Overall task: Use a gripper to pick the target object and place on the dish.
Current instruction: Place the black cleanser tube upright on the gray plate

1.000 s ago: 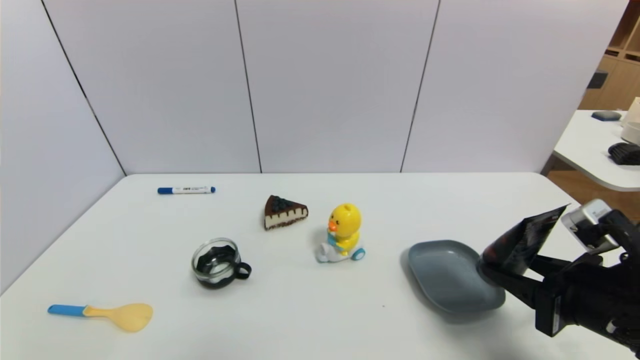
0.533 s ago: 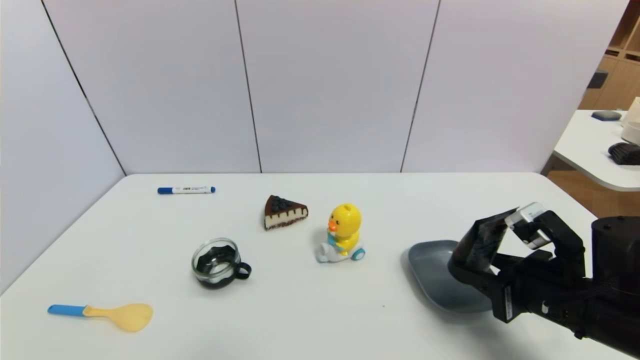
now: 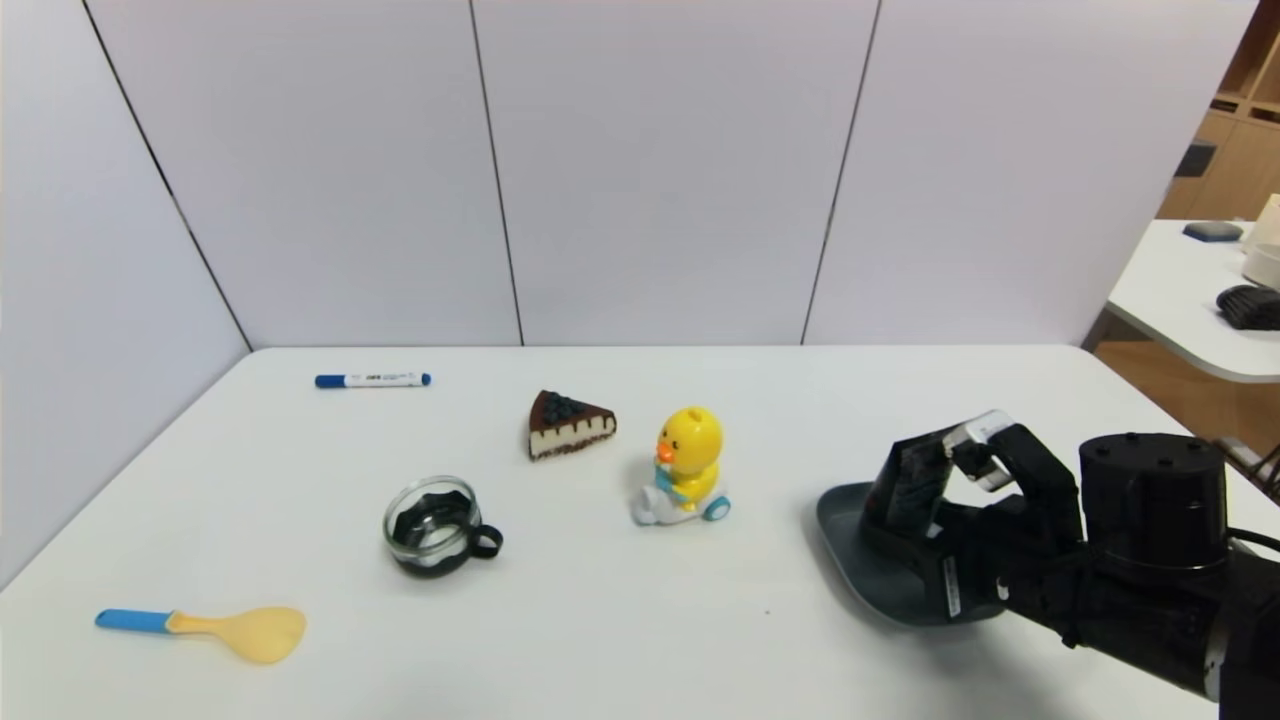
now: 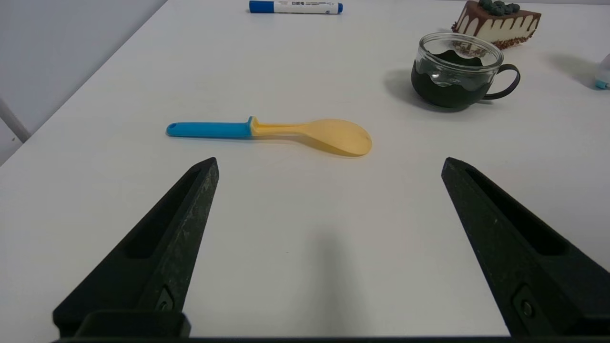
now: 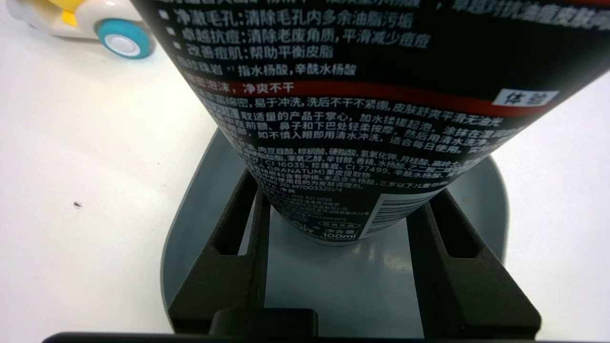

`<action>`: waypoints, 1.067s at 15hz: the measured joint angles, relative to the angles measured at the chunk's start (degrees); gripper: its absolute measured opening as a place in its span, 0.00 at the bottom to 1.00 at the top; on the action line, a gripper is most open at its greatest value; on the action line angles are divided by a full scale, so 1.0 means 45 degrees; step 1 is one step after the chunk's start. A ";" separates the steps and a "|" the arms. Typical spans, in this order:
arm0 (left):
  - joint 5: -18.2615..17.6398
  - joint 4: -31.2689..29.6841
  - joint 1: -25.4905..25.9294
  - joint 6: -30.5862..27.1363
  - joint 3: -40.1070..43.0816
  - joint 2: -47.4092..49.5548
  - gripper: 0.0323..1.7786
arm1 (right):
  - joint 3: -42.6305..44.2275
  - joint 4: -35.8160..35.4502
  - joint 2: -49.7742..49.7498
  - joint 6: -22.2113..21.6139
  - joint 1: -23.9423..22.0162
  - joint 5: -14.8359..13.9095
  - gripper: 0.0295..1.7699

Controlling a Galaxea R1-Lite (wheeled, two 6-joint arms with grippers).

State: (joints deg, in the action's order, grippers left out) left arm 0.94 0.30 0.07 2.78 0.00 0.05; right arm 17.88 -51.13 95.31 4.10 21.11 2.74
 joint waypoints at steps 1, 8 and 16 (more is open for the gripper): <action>0.0000 0.0005 0.0000 0.0000 0.0000 0.0000 0.95 | 0.0019 -0.0035 0.0179 0.0000 -0.0003 -0.0022 0.45; -0.0003 0.0000 0.0000 -0.0005 0.0000 0.0000 0.95 | 0.0043 -0.0184 0.0498 -0.0016 -0.0100 -0.0176 0.67; 0.0000 0.0005 0.0000 -0.0005 0.0000 0.0000 0.95 | -0.0545 0.0363 -0.1254 -0.0019 -0.0461 -0.0206 0.86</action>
State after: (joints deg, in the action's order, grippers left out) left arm 0.94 0.33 0.07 2.76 0.00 0.05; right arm 15.43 -49.49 89.66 4.01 19.04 1.82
